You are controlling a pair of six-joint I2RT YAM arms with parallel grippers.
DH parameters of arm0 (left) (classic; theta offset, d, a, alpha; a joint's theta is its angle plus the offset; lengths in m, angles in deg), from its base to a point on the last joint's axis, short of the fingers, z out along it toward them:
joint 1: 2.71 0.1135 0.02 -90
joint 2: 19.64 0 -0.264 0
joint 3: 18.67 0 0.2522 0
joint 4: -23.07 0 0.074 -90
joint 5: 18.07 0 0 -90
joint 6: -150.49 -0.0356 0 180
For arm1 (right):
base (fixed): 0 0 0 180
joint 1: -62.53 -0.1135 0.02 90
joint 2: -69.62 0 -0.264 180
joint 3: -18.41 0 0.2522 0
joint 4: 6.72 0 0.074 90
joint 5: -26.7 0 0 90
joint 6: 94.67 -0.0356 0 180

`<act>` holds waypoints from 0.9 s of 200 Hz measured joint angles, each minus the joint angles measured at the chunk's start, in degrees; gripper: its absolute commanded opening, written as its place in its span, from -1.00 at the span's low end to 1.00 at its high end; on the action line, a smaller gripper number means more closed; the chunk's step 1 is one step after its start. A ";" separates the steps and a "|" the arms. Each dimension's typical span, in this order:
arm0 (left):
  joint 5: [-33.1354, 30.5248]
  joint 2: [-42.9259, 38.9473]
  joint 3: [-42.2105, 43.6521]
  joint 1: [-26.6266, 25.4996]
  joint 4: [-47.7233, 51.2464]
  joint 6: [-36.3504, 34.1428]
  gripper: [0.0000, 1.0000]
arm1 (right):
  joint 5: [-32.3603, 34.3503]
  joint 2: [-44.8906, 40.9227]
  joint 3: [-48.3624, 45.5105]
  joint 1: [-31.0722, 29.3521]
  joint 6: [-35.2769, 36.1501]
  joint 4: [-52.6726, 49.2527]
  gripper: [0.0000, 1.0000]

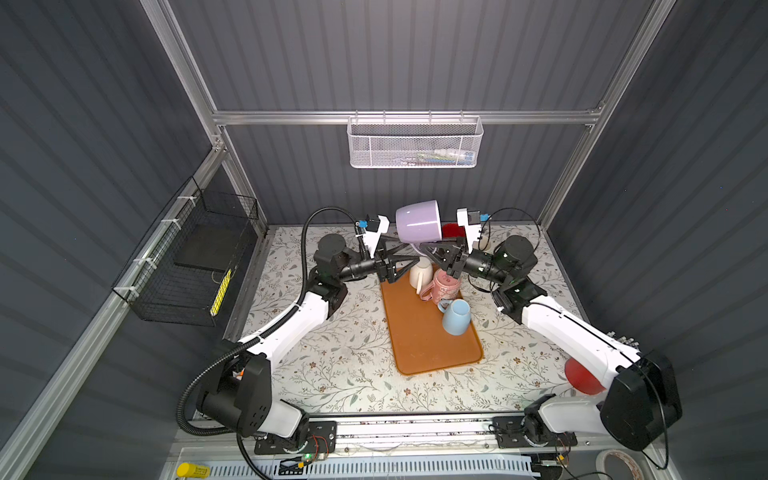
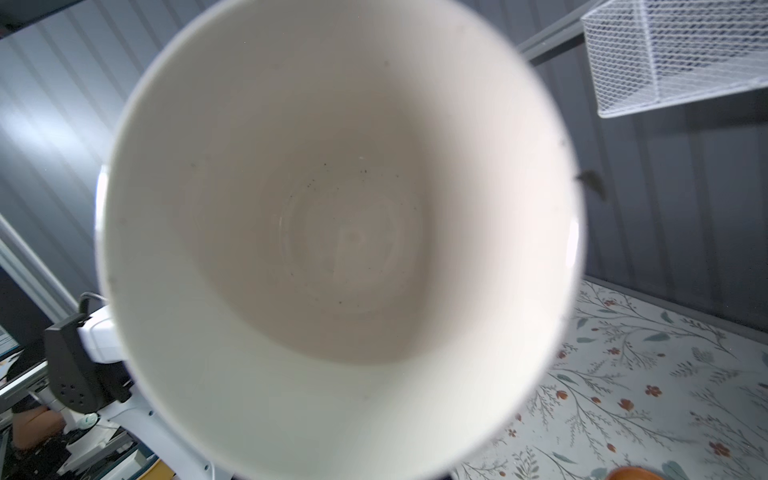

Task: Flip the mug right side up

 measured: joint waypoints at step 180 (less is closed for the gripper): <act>-23.30 -7.65 -1.68 0.04 33.29 -13.81 1.00 | 14.78 5.75 17.77 0.57 8.48 -31.89 -1.00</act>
